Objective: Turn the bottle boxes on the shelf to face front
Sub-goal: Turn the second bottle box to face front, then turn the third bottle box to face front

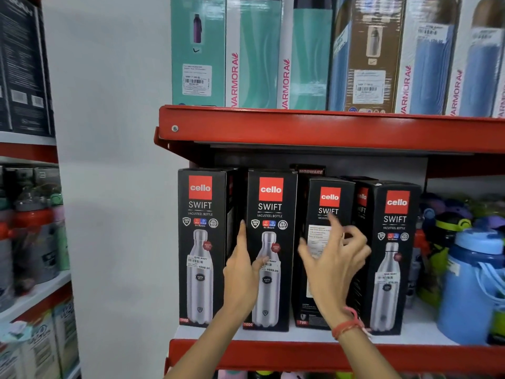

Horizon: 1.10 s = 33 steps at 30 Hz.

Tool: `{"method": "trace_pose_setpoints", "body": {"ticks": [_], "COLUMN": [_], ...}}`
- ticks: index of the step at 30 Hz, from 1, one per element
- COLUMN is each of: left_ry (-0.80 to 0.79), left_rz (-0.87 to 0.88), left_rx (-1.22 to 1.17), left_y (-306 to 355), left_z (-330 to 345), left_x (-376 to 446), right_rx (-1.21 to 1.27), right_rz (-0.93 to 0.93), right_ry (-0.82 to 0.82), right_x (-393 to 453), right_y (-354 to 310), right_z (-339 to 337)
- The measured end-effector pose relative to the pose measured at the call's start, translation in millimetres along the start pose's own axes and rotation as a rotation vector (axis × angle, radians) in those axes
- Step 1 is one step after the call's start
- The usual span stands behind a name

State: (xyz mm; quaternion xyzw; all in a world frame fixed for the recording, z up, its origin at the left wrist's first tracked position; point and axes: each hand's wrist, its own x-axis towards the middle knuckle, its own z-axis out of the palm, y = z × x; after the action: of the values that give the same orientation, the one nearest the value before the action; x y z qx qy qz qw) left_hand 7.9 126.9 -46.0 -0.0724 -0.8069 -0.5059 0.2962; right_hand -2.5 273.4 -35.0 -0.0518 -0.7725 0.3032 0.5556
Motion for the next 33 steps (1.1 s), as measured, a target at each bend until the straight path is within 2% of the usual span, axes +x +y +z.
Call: {"method": "trace_pose_setpoints", "body": {"ticks": [2, 4, 10, 12, 14, 18, 20, 24, 27, 30, 33], "left_ry": [0.038, 0.089, 0.267, 0.184, 0.013, -0.432, -0.521, -0.427, -0.299, -0.193, -0.156], "left_rz": [0.032, 0.079, 0.243, 0.259, 0.247, 0.180, 0.168, 0.188, 0.218, 0.189, 0.152], "left_rx": [0.022, 0.059, 0.039, -0.057, -0.110, -0.168, -0.222, -0.257, -0.162, -0.062, -0.025], "left_y": [8.7, 19.3, 48.1, 61.4, 73.4, 84.3, 84.5, 91.3, 91.0, 85.1, 79.9], "left_z": [-1.8, -4.8, -5.8, -2.3, 0.8, 9.7, 15.4, 27.4, 42.6, 60.4, 76.1], "left_x": [-6.6, -15.3, -30.8, -36.1, -41.8, -53.4, -59.5, -64.9, -57.1, -46.7, -36.9], "right_rx": [-0.075, 0.008, 0.316, 0.408, 0.483, 0.674, 0.773, 0.876, 0.901, 0.839, 0.760], "right_rz": [0.134, 0.178, 0.042, -0.006, -0.027, -0.018, -0.005, 0.046, 0.102, 0.096, 0.075], "right_ry": [-0.118, -0.248, -0.264, -0.313, -0.383, -0.558, -0.649, -0.841, -0.973, -0.995, -0.926], "right_x": [-2.2, -4.0, 12.3, 24.1, 33.1, 35.9, 36.8, 52.5, 64.5, 68.7, 68.3], "right_y": [1.7, 1.7, 11.9, 13.4, 15.6, 29.2, 38.3, 49.0, 52.7, 53.6, 55.0], "right_z": [2.8, 1.2, -51.2, -81.0, -107.9, -143.8, -150.2, -146.7, -134.5, -119.1, -97.6]}}
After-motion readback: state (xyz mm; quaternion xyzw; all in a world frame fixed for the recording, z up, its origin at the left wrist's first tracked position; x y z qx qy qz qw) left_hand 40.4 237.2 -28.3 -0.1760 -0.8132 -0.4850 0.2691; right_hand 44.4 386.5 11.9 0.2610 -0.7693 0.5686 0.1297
